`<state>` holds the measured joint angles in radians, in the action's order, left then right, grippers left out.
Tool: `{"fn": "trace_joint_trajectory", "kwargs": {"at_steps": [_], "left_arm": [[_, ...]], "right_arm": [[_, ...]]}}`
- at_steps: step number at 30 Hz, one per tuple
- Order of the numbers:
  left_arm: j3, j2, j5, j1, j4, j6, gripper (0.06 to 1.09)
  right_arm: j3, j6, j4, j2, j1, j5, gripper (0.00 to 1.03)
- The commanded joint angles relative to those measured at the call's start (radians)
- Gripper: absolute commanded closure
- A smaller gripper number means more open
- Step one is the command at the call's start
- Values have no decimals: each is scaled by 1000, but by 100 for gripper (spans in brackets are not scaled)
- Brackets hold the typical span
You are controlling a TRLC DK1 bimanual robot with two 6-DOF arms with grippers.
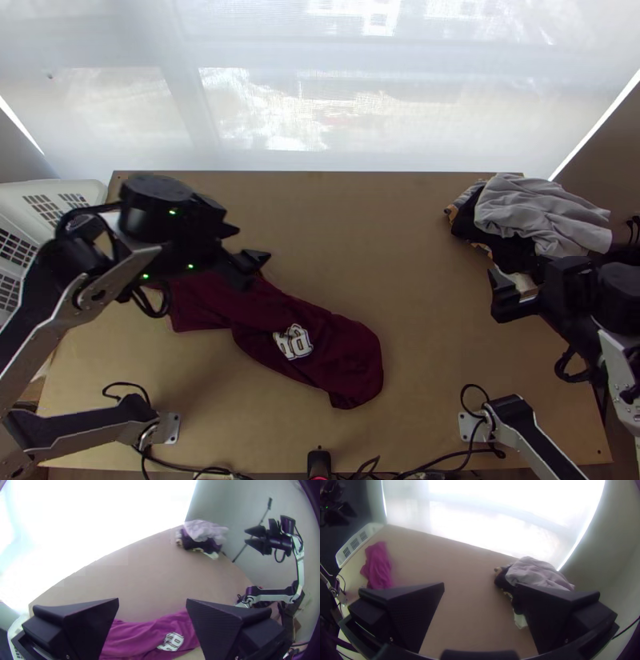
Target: Fold the t-shirt
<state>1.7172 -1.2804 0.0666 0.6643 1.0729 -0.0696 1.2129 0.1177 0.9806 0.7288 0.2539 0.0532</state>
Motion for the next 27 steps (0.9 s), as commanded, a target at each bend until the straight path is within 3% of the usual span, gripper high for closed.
{"fn": "trace_joint_trajectory", "kwargs": {"at_steps": [1,11,18,27], "left_arm": [[-162,188,6,-391,9,34,11],[-334,389,9,-713,90,27,11],[-453,490,7,-816,130,22,11],[-542,544,9,-879,153,22,11]], "right_arm": [[-24,-6,-23,112,189,-21,5],[-50,76,-149,331,501,-24,5],[-30,-4,-289,531,665,-33,5],[109,14,-326,742,874,-85,5]]}}
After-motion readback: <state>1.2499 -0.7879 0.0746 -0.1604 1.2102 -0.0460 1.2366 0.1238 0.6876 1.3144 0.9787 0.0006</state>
